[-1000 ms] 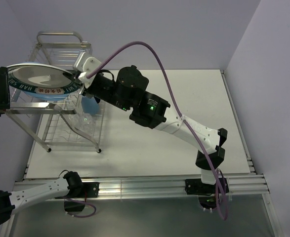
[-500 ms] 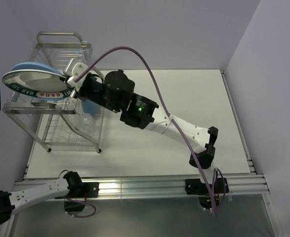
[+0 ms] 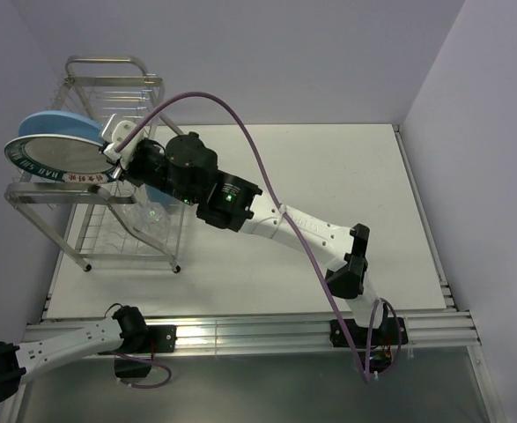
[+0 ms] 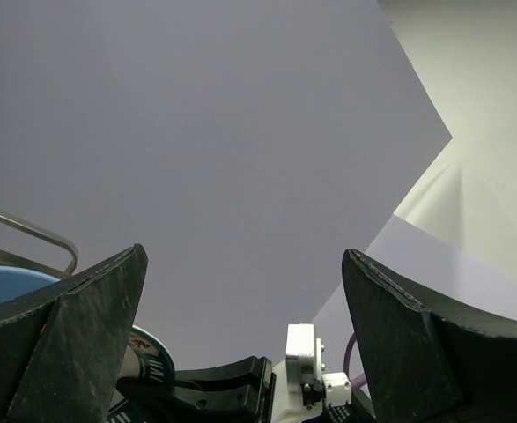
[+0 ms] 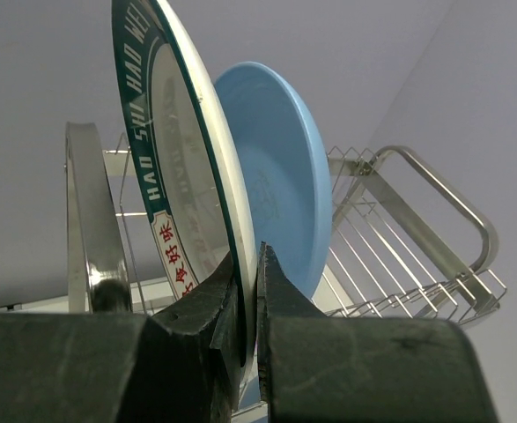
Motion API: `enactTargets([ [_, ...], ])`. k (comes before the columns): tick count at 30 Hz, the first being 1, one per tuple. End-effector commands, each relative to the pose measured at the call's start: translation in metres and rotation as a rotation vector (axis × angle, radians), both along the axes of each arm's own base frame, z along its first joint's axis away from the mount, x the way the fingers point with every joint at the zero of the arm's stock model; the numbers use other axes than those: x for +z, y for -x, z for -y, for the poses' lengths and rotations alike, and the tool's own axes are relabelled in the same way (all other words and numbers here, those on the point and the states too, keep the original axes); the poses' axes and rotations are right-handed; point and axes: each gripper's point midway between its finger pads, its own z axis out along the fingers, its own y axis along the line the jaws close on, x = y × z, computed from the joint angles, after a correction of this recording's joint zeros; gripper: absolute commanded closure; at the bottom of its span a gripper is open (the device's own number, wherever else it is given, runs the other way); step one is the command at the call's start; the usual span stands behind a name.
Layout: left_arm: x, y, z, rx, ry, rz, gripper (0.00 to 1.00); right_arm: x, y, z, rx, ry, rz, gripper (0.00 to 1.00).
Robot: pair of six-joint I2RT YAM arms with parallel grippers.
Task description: Load the mixed dishes into the dish rack
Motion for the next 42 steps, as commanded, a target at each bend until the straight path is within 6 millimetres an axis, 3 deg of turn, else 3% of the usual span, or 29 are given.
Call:
enactTargets([
  [1,0.002,0.005,-0.010,0.009,0.000,0.009,0.01,0.062,0.003,0.017,-0.003,-0.189,0.039,1.00],
  [14,0.002,0.005,-0.013,0.019,-0.003,0.005,0.01,0.055,-0.004,0.001,-0.005,-0.210,0.028,1.00],
  [30,0.000,0.006,-0.015,0.023,-0.003,0.003,0.01,0.030,-0.016,-0.015,-0.016,-0.183,-0.008,1.00],
  [42,-0.001,0.006,-0.013,0.015,0.001,0.002,0.01,0.022,-0.024,-0.015,-0.069,-0.198,-0.038,1.00],
])
